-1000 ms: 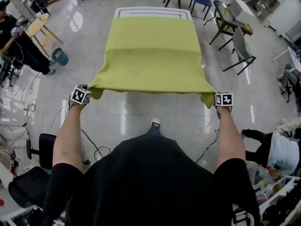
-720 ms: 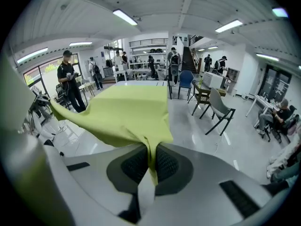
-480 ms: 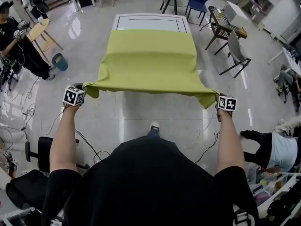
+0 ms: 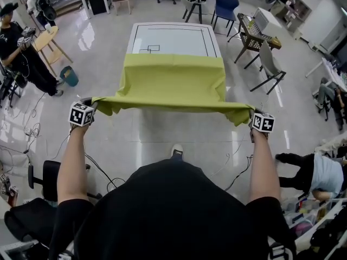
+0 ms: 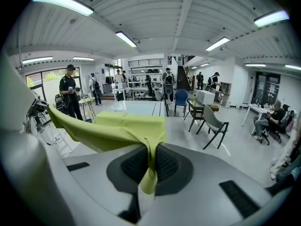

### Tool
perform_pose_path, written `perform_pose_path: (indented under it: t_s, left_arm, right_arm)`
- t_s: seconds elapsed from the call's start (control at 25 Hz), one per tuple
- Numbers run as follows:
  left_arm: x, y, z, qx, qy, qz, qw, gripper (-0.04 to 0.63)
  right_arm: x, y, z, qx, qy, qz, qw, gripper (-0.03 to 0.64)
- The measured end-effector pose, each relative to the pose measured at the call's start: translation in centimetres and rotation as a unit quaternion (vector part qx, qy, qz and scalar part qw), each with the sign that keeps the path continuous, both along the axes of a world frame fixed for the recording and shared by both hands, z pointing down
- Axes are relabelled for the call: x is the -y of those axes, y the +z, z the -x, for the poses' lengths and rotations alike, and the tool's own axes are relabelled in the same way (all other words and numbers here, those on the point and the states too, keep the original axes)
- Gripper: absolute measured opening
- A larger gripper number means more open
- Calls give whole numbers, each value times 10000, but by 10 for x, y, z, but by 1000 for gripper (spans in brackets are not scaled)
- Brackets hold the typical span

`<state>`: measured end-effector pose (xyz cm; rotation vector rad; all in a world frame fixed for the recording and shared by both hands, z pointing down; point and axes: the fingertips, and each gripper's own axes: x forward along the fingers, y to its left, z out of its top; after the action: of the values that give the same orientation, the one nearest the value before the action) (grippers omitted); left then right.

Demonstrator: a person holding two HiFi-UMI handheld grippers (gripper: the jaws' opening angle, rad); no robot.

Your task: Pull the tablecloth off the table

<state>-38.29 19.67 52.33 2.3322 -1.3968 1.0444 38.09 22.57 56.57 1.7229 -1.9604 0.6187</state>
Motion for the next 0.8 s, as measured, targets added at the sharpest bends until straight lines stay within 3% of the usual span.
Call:
perform_pose_path:
  t_s: [0.36, 0.8]
  left_arm:
    - [0, -34, 8, -26, -99, -319, 9994, 28]
    - [8, -37, 15, -152, -188, -387, 9990, 28]
  right_arm:
    - [4, -41, 7, -116, 135, -484, 9987, 23]
    - [14, -60, 13, -101, 282, -728, 9969, 23]
